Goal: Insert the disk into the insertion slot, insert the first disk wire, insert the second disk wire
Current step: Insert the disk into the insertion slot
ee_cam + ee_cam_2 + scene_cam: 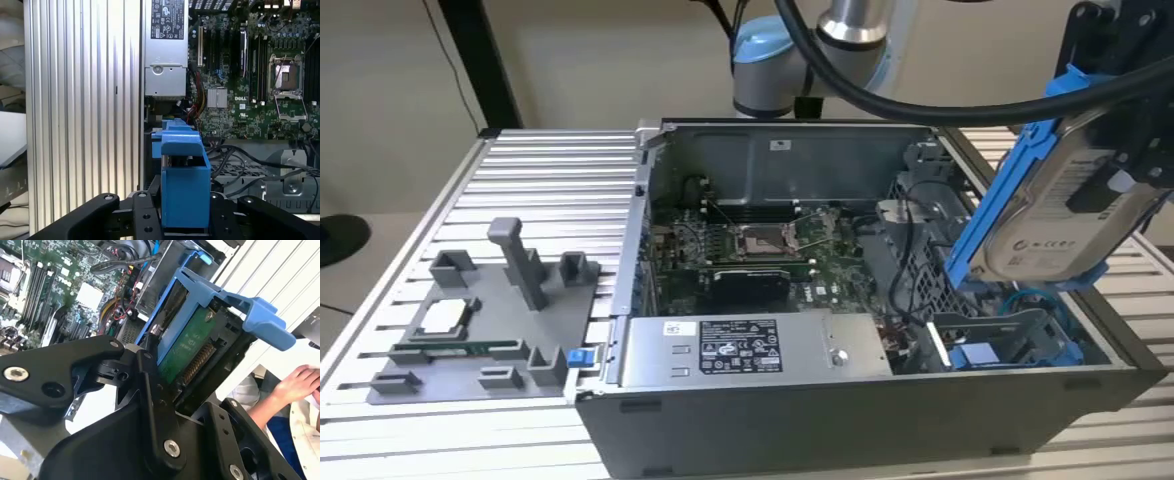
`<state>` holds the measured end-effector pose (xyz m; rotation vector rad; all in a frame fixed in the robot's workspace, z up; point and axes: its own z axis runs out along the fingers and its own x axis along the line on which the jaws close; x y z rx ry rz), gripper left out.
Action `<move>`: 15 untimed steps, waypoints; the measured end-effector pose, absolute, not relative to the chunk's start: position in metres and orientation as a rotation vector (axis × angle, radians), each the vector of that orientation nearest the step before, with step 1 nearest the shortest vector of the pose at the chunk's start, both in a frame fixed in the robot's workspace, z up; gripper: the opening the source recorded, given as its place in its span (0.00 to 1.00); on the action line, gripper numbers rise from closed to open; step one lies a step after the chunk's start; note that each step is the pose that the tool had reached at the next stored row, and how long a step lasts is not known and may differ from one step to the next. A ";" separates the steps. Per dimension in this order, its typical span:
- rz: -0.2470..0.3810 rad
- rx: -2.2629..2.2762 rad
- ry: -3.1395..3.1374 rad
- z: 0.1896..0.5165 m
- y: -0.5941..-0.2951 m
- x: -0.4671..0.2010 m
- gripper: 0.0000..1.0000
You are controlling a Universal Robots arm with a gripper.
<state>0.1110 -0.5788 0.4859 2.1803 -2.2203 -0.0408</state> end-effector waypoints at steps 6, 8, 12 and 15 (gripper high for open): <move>-0.044 2.182 -2.222 0.480 -0.580 0.111 0.00; -0.047 2.184 -2.223 0.478 -0.581 0.111 0.00; -0.051 2.186 -2.225 0.474 -0.581 0.113 0.00; -0.051 2.186 -2.226 0.471 -0.581 0.115 0.00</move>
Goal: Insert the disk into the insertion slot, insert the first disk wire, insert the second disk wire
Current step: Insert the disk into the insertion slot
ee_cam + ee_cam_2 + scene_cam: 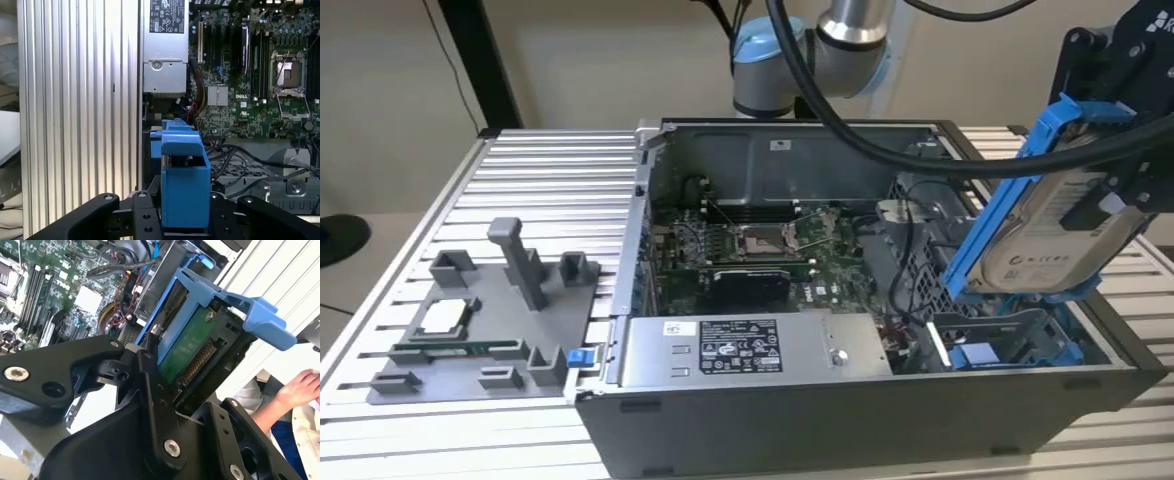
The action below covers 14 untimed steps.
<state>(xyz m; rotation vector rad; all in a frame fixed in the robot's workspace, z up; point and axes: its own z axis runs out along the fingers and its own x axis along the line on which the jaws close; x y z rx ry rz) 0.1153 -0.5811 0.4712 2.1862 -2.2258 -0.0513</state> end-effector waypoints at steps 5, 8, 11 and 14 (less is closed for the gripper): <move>-0.051 2.187 -2.226 0.467 -0.581 0.117 0.00; -0.051 2.187 -2.227 0.466 -0.581 0.118 0.00; -0.051 2.187 -2.227 0.464 -0.581 0.119 0.00; -0.051 2.188 -2.227 0.462 -0.581 0.119 0.00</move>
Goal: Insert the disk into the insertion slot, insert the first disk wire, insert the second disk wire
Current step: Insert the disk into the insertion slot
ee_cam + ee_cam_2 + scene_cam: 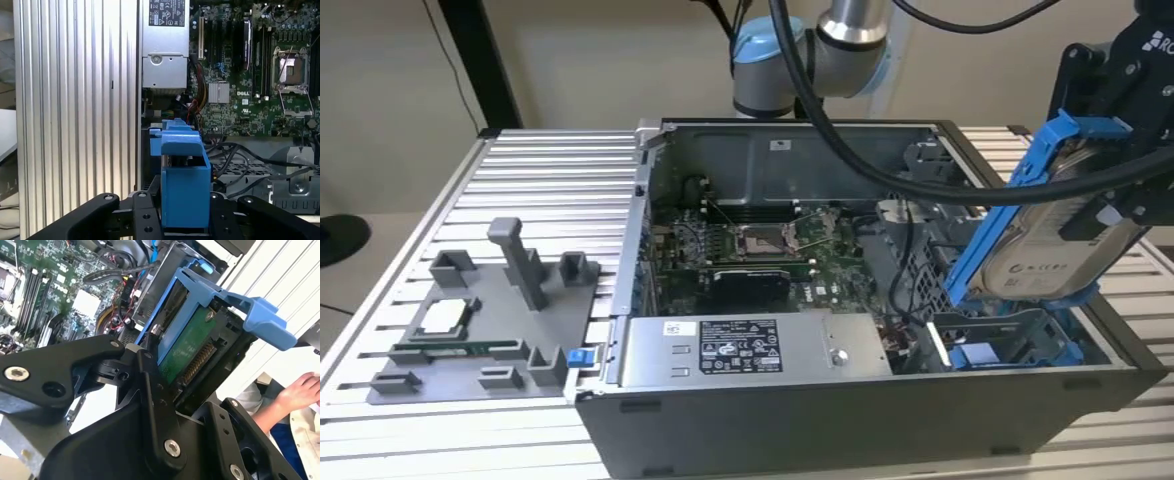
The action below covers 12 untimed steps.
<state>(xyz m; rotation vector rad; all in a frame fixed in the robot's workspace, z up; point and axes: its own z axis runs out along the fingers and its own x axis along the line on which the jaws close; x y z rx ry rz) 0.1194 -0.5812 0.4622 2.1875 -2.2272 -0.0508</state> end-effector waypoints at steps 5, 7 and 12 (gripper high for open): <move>-0.051 2.188 -2.227 0.460 -0.581 0.120 0.00; -0.050 2.188 -2.227 0.460 -0.581 0.120 0.00; -0.051 2.188 -2.227 0.459 -0.581 0.120 0.00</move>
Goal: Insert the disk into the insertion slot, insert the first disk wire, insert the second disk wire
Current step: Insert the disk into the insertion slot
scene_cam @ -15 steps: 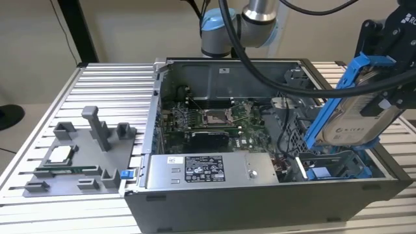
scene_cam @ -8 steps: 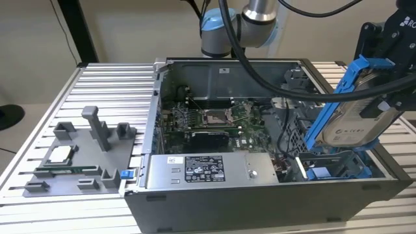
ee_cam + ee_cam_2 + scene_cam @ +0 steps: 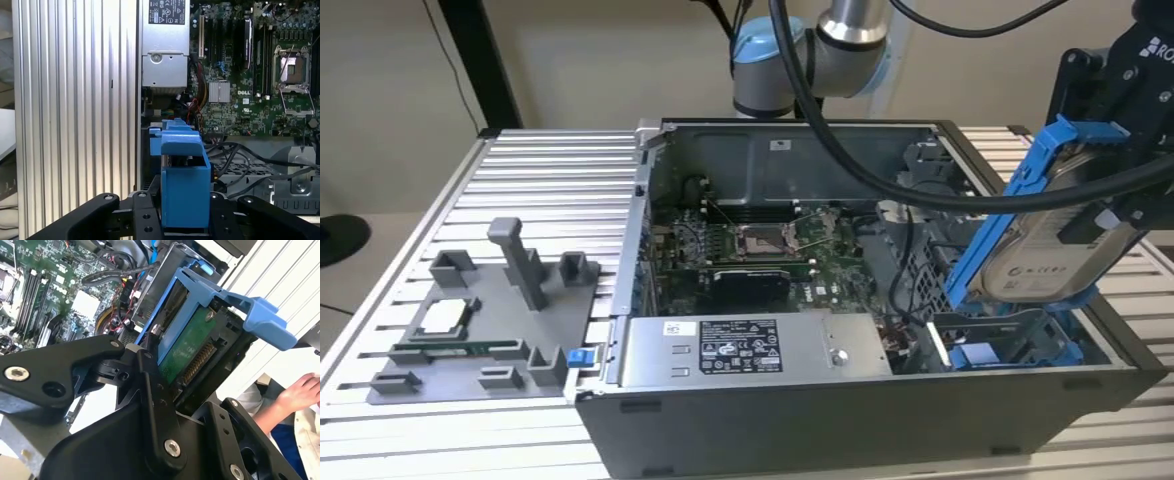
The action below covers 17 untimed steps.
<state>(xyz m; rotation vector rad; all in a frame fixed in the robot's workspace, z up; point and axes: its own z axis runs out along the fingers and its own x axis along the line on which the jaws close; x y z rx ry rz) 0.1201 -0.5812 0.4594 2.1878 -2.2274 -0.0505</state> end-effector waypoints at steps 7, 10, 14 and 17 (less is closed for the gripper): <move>-0.051 2.188 -2.227 0.459 -0.581 0.120 0.00; -0.051 2.188 -2.227 0.459 -0.581 0.122 0.00; -0.051 2.188 -2.227 0.457 -0.581 0.125 0.00; -0.051 2.188 -2.227 0.456 -0.581 0.126 0.00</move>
